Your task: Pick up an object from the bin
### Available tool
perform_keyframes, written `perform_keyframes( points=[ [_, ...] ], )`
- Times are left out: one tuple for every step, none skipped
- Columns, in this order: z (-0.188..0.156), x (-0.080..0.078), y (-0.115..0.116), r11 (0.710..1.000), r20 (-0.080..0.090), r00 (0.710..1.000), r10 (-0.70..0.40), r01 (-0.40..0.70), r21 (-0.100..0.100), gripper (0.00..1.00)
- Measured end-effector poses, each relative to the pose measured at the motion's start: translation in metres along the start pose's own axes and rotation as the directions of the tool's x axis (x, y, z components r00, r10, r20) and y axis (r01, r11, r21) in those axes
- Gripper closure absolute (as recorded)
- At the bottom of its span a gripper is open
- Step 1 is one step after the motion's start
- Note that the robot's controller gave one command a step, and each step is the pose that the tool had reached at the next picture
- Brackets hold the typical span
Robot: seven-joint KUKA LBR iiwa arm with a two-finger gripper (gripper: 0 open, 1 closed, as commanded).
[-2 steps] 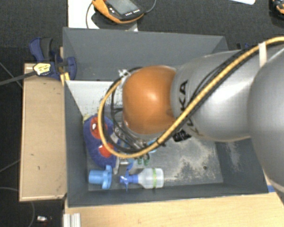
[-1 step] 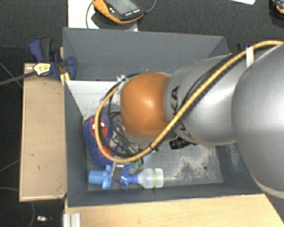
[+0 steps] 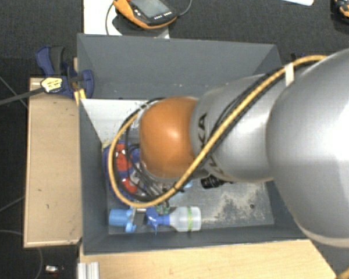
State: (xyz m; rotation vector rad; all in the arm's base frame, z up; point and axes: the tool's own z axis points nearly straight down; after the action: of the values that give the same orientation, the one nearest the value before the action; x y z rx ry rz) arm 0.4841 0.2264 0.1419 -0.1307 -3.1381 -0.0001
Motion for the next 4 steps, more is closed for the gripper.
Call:
perform_keyframes(
  points=[
    [0.003, -0.005, -0.016, 0.994, -0.002, 0.994, 0.109, -0.109, 0.001, 0.00],
    [0.001, -0.002, -0.027, 0.999, -0.004, 0.999, 0.034, -0.034, 0.002, 0.00],
    [0.001, 0.000, -0.033, 1.000, -0.005, 1.000, 0.020, -0.020, 0.002, 0.00],
    [0.020, -0.001, -0.046, 1.000, -0.009, 1.000, 0.007, -0.007, 0.004, 0.00]
  ],
)
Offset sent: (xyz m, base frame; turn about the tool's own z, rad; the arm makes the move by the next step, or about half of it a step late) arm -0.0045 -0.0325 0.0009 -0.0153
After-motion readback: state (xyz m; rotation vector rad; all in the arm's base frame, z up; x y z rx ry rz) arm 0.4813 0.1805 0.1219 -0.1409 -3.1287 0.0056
